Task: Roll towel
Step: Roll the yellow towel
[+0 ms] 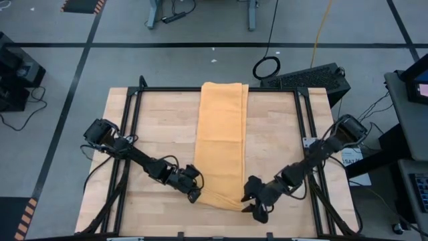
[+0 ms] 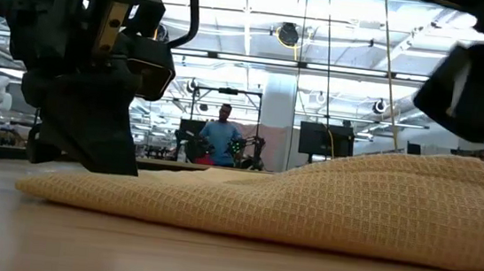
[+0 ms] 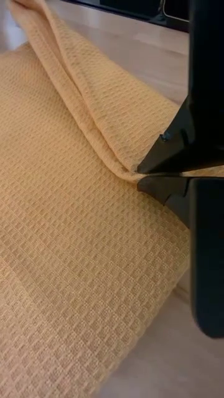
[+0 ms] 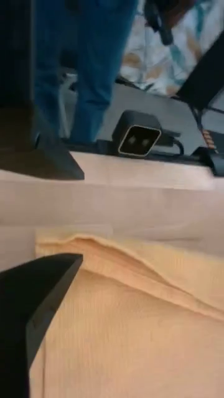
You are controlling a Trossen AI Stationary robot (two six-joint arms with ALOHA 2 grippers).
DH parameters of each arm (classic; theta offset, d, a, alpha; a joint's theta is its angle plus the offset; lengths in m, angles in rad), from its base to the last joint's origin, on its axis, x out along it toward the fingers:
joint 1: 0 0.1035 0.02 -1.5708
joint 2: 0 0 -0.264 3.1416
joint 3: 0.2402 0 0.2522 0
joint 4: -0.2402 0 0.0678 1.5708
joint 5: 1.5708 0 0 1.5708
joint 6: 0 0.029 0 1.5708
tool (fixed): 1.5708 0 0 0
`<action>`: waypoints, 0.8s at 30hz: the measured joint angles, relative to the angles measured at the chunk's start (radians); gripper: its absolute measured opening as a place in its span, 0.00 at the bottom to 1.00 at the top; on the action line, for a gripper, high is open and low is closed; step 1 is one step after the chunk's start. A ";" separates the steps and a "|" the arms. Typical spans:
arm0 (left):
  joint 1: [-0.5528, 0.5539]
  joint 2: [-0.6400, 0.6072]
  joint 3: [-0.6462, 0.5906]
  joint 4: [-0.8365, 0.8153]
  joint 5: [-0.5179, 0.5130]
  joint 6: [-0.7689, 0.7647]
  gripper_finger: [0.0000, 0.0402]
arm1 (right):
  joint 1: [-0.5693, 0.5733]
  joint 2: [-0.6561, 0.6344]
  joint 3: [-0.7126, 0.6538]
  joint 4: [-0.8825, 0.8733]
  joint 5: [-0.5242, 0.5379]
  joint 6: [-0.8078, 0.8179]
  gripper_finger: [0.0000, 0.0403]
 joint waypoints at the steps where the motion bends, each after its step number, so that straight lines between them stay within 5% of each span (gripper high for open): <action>1: 0.000 0.000 0.000 0.000 0.001 -0.001 0.01 | 0.009 0.009 0.000 -0.007 0.023 0.015 0.53; 6: 0.000 0.000 0.000 0.000 0.002 -0.002 0.01 | 0.025 0.060 -0.001 -0.006 0.051 0.029 0.66; 11: 0.000 0.000 0.001 -0.002 0.002 -0.001 0.01 | 0.024 0.119 -0.001 0.037 0.024 0.025 0.65; 18: 0.000 0.000 0.001 -0.004 0.002 0.001 0.01 | 0.021 0.163 -0.001 0.078 0.021 0.045 0.49; 24: 0.000 0.000 0.001 -0.006 0.001 0.001 0.01 | 0.020 0.166 -0.001 0.079 0.019 0.044 0.24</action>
